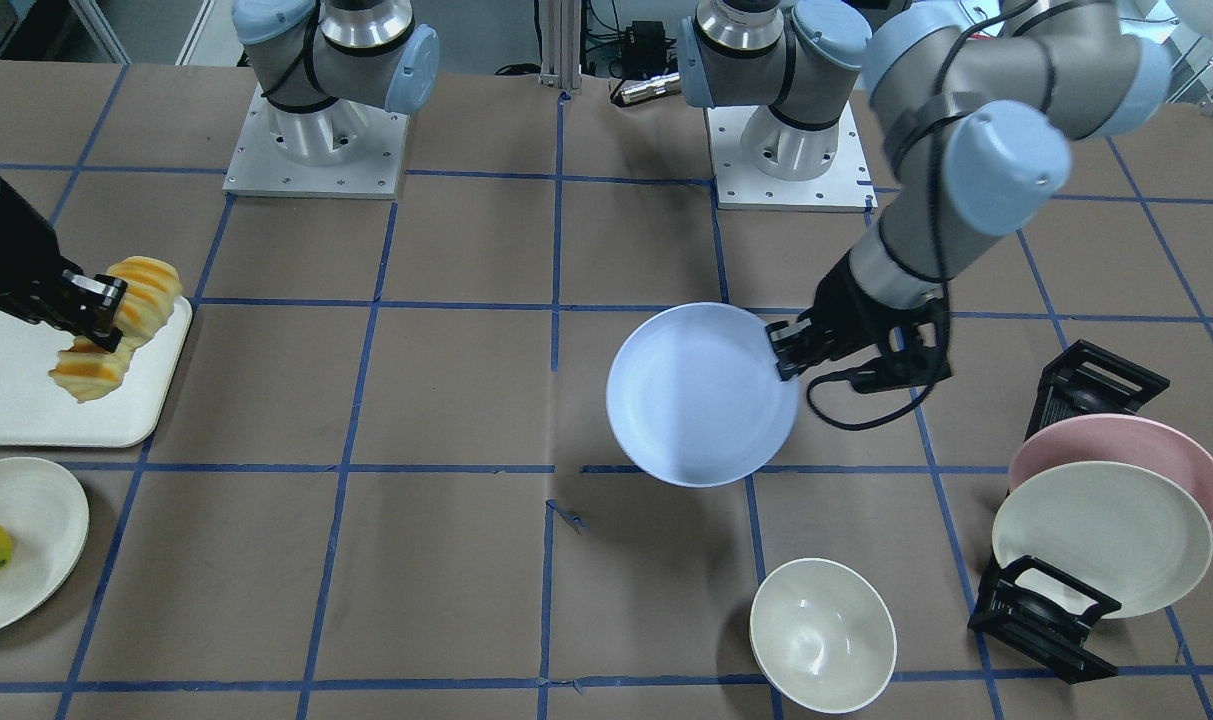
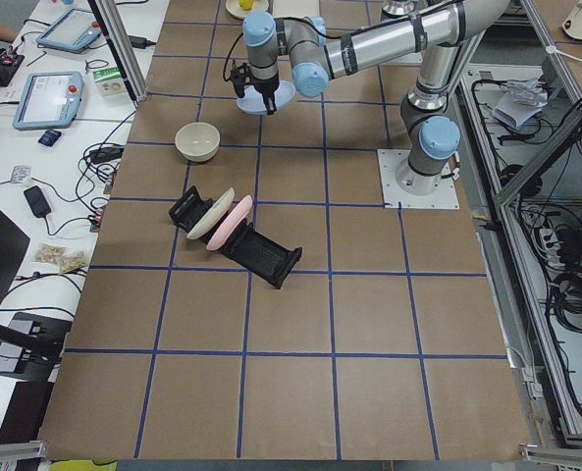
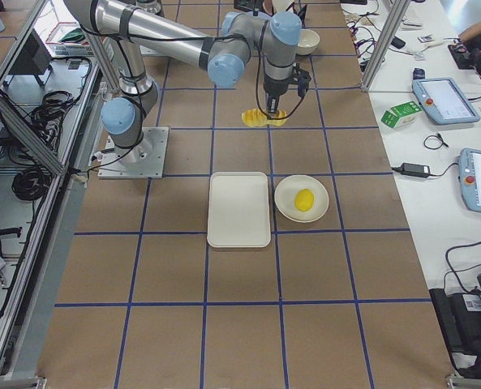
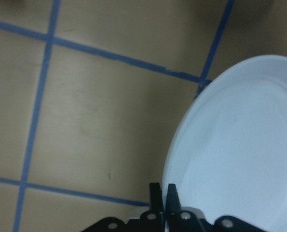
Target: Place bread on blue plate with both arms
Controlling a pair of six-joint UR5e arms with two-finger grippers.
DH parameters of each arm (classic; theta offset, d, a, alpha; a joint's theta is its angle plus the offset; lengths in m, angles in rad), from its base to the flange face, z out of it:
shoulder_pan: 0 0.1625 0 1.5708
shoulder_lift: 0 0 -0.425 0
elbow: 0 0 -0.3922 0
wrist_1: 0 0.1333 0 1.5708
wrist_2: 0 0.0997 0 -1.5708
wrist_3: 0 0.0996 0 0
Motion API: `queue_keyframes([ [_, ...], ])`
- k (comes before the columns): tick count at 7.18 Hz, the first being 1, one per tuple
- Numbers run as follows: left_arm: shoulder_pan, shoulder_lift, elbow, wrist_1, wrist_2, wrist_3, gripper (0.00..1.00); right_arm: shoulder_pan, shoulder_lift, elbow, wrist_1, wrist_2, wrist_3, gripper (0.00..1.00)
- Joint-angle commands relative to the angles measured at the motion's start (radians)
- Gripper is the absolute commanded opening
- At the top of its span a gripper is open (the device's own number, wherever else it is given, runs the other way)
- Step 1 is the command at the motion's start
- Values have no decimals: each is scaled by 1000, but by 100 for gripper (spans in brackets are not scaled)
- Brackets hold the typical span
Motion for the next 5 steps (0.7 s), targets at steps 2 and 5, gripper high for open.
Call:
queue_keyframes([
  [2, -163, -115, -117, 272, -62, -76, 0, 170, 31, -3, -11, 44, 155, 0],
  [5, -196, -160, -122, 312, -62, -91, 0, 328, 119, -3, -113, 43, 312, 0],
])
